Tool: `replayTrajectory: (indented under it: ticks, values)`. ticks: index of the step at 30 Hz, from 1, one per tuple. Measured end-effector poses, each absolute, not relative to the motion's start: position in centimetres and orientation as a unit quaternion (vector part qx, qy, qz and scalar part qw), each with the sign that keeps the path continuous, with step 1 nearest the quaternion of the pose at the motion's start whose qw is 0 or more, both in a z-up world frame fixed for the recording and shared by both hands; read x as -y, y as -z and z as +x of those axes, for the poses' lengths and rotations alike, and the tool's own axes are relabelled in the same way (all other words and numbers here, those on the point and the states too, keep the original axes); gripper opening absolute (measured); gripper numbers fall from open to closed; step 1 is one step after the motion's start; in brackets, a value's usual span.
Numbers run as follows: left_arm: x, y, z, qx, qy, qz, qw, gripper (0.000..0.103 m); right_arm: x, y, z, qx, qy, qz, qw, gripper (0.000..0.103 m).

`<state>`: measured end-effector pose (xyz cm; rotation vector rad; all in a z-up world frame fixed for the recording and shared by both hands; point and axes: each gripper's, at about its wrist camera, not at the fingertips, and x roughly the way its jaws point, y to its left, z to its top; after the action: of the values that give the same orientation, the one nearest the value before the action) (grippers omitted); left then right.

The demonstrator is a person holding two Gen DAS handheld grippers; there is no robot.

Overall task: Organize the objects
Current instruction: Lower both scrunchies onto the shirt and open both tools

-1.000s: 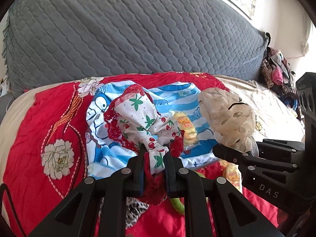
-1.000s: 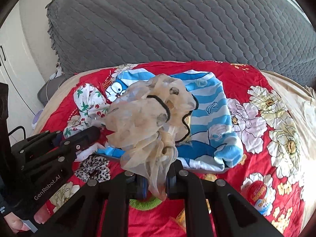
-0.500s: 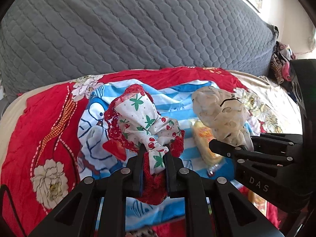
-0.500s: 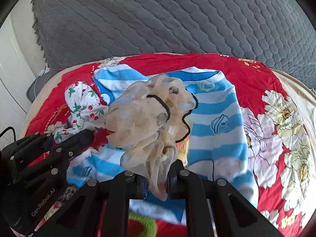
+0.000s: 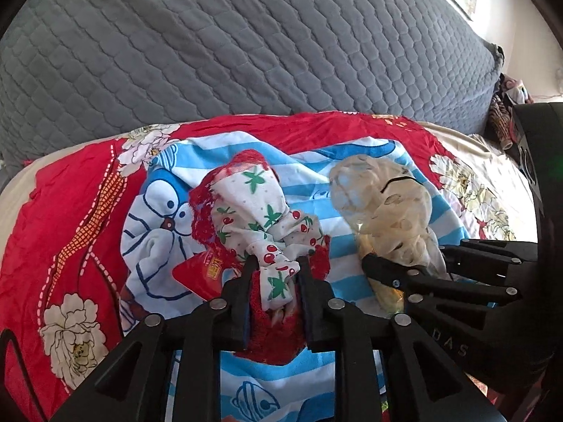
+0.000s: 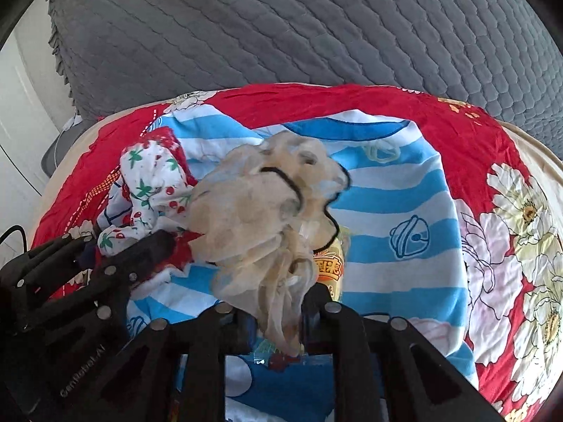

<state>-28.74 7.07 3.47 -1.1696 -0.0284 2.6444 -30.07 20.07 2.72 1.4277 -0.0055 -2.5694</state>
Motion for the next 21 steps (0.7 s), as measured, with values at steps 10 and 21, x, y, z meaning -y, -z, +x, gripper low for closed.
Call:
replayTrajectory:
  ticks: [10,21]
  values:
    - [-6.1,-3.6,-28.4,0.011,-0.911,-0.396,0.113,0.054,-20.5,-2.6,-29.9,0.003,0.871,0.482,0.090,0.044]
    - [-4.9,-4.0,-27.1,0.020,-0.915,-0.388,0.107,0.074,-21.0,-3.4,-28.6,0.002,0.873,0.479,0.089,0.065]
